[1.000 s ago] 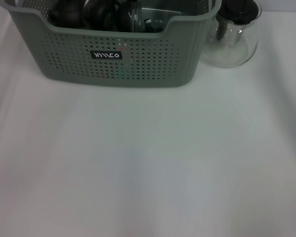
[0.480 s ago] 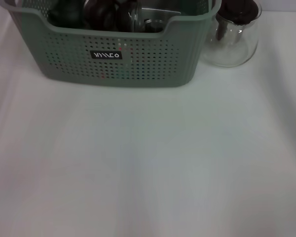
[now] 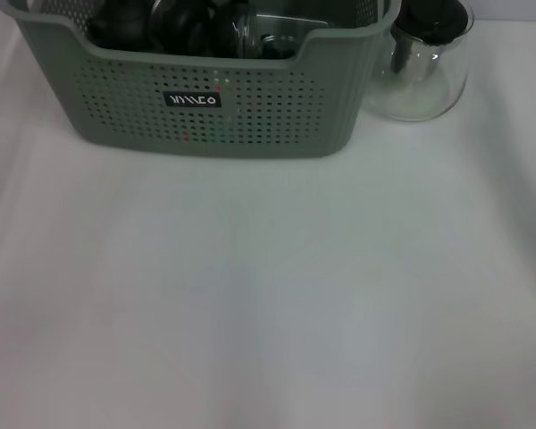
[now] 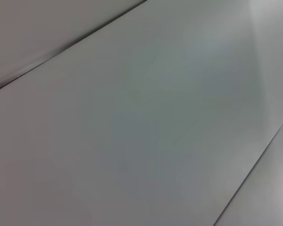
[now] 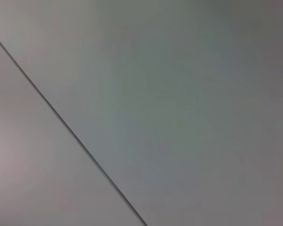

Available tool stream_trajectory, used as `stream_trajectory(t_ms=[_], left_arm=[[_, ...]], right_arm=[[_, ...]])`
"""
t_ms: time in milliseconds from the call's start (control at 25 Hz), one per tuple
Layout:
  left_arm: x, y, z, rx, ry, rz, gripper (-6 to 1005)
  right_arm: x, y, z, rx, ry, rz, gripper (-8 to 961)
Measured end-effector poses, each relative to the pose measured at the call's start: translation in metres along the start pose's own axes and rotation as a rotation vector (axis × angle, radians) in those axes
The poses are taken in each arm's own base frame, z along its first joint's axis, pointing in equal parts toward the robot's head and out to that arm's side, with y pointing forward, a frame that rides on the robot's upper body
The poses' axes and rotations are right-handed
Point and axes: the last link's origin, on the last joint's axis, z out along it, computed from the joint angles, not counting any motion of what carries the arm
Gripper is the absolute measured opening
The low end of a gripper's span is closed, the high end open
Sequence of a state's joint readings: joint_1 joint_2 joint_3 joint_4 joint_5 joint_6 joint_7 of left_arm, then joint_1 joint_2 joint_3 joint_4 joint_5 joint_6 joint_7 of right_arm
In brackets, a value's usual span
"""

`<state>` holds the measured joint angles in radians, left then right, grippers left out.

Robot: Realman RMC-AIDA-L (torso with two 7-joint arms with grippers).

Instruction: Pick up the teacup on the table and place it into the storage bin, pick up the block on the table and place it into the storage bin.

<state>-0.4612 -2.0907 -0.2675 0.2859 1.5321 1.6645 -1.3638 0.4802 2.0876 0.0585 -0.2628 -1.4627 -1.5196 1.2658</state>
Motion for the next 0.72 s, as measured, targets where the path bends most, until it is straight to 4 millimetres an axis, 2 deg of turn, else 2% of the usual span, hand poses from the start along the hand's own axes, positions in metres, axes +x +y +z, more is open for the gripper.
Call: stream_trajectory(t_ms=[720], left_arm=[[0.0000,0.0000,0.0000,0.000,0.000,0.000,744]], right_arm=[[0.0000,0.0000,0.0000,0.000,0.000,0.000,917]])
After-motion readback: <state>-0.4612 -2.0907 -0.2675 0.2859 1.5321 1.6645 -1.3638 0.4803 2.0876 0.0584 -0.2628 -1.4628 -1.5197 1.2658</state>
